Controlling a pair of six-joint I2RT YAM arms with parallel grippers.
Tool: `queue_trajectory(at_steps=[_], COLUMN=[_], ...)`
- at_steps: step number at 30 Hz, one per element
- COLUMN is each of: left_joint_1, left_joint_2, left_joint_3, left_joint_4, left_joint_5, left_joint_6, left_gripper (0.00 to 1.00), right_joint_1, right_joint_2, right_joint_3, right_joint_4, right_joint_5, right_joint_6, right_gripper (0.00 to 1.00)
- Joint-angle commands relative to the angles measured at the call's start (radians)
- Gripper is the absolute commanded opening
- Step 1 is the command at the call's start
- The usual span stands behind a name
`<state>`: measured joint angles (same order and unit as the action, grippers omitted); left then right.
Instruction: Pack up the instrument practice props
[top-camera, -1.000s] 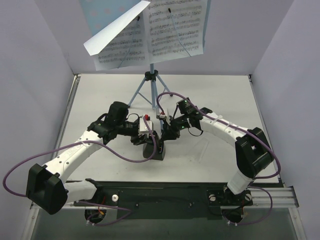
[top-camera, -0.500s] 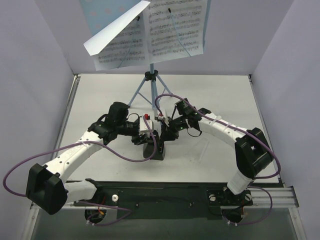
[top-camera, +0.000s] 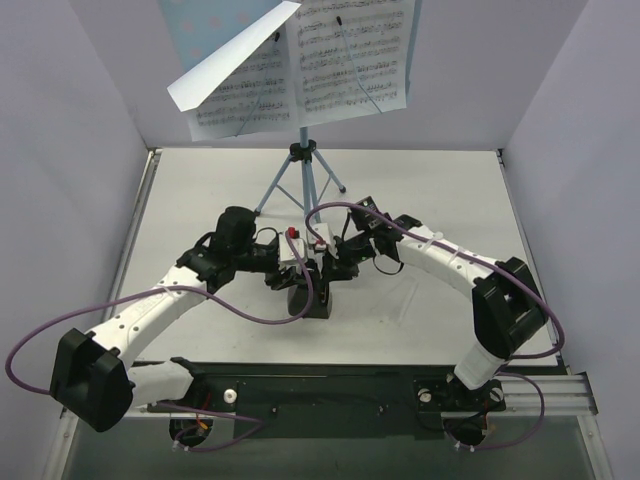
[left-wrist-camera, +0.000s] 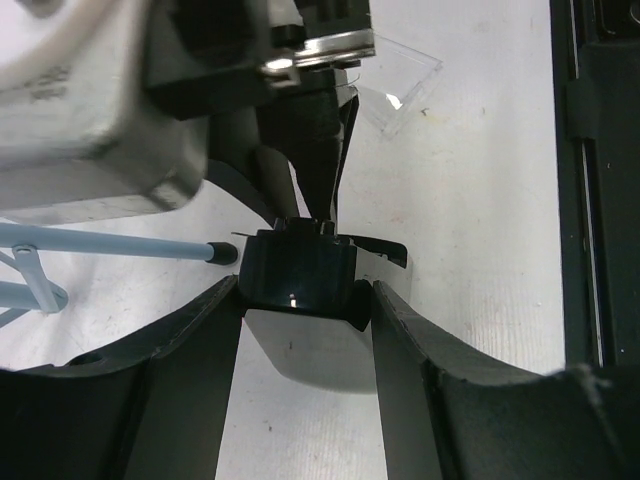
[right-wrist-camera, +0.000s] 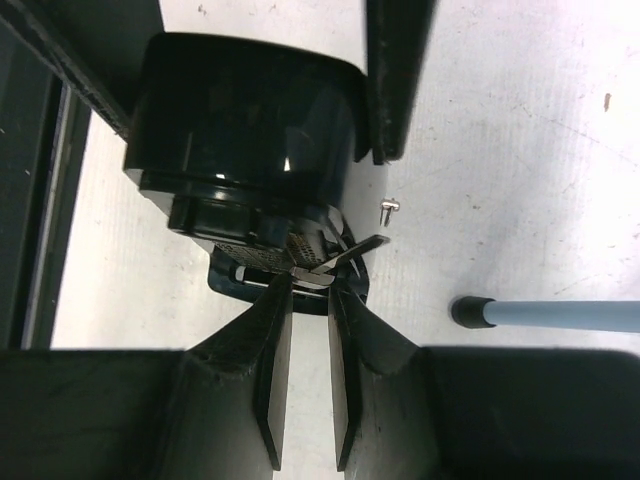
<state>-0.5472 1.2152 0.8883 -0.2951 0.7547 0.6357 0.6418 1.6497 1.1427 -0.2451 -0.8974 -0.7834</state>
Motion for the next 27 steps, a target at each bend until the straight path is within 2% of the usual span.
queue_trajectory(at_steps=[1,6,11,15,17,18,19,21,22,24,27], left_joint_1=[-0.011,-0.011,-0.011,-0.010,-0.010,-0.010,-0.008,-0.010,-0.010,-0.010,-0.011], left_joint_2=[0.049,0.058,0.047,0.047,0.043,0.037,0.032,0.017,0.006,-0.011,-0.046], left_joint_3=[-0.042,-0.035,-0.046,-0.054,-0.051,-0.052,-0.051,-0.051,-0.046,-0.035,-0.032], left_joint_4=[0.126,0.145,0.154,0.159,0.163,0.166,0.172,0.183,0.180,0.172,0.152], left_joint_5=[-0.176,-0.193,-0.209,-0.222,-0.227,-0.230,-0.230,-0.235,-0.235,-0.233,-0.239], left_joint_6=[0.021,-0.008,-0.008,-0.001,-0.004,-0.007,-0.008,-0.014,-0.019,-0.027,-0.030], left_gripper=[0.00,0.00,0.00,0.00,0.09,0.18,0.23,0.41,0.54,0.69,0.80], right_joint_1=[0.055,0.081,0.084,0.053,0.020,0.009,-0.020,-0.059,-0.073,-0.108,-0.175], right_joint_2=[-0.039,-0.036,-0.041,-0.039,-0.057,-0.065,-0.088,-0.122,-0.134,-0.166,-0.200], right_joint_3=[0.018,0.023,0.015,0.034,0.035,0.028,0.022,0.015,0.015,0.015,0.017], right_joint_4=[-0.060,-0.079,-0.083,-0.088,-0.095,-0.095,-0.095,-0.095,-0.095,-0.095,-0.082], right_joint_5=[-0.074,-0.092,-0.097,-0.097,-0.101,-0.098,-0.095,-0.086,-0.075,-0.045,-0.023], right_joint_6=[-0.201,-0.301,-0.326,-0.254,-0.226,-0.215,-0.203,-0.169,-0.153,-0.099,0.065], right_gripper=[0.11,0.12,0.12,0.14,0.25,0.32,0.40,0.55,0.57,0.61,0.66])
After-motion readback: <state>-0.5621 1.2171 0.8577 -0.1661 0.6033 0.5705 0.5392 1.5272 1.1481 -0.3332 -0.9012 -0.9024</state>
